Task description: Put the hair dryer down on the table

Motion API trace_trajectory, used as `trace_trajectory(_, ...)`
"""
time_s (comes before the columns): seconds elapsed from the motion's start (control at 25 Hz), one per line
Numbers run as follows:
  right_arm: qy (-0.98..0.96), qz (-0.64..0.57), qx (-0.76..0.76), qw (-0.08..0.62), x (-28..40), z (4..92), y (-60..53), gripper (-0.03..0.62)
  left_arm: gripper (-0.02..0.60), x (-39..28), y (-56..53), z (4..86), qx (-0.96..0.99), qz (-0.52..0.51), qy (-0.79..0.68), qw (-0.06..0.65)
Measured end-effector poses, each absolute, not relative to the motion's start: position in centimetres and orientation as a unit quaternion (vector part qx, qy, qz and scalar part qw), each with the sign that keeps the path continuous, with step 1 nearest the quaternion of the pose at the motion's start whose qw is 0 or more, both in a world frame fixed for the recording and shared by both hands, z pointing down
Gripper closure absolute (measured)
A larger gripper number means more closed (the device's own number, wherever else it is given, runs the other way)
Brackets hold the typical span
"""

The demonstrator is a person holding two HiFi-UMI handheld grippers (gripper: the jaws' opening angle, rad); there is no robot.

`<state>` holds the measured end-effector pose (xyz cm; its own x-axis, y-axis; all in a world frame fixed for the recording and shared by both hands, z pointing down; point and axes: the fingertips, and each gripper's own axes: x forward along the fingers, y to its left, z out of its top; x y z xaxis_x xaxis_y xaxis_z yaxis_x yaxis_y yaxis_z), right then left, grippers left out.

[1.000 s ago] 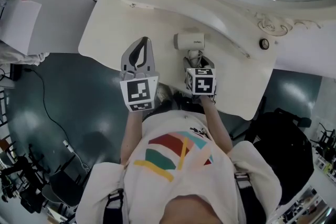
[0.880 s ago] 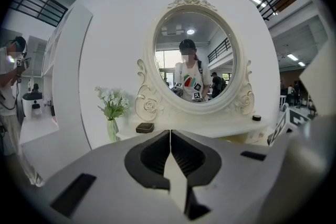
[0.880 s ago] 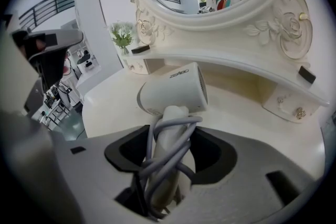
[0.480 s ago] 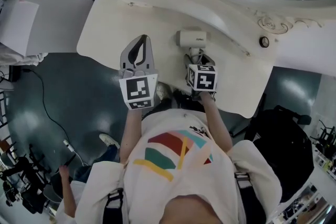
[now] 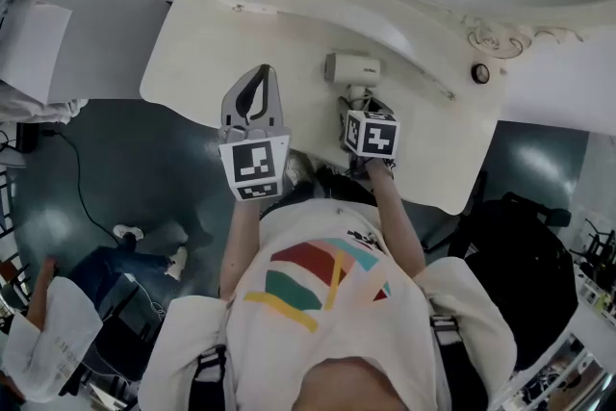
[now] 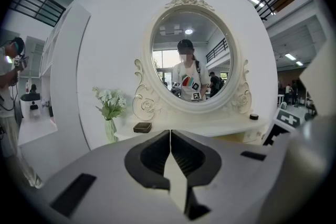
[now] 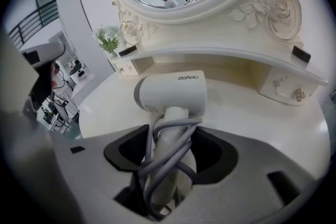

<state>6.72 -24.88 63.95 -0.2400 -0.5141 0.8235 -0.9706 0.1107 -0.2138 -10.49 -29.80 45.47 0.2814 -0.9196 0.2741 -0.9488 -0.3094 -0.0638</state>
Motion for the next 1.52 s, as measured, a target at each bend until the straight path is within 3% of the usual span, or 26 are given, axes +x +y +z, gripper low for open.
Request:
trace_trajectory(0.72, -0.676, 0.467, 0.498, 0.276, 6.7, 65.4, -24.5, 0.316, 0.575, -9.0, -28.5, 45.5, 0.802, 0.14, -0.578, 0.053)
trace_trajectory(1.52, -0.689, 0.448, 0.509, 0.257, 6.8, 63.2, -25.0, 0.312, 0.575, -9.2, -27.6, 43.5, 0.798, 0.123, -0.588, 0.04)
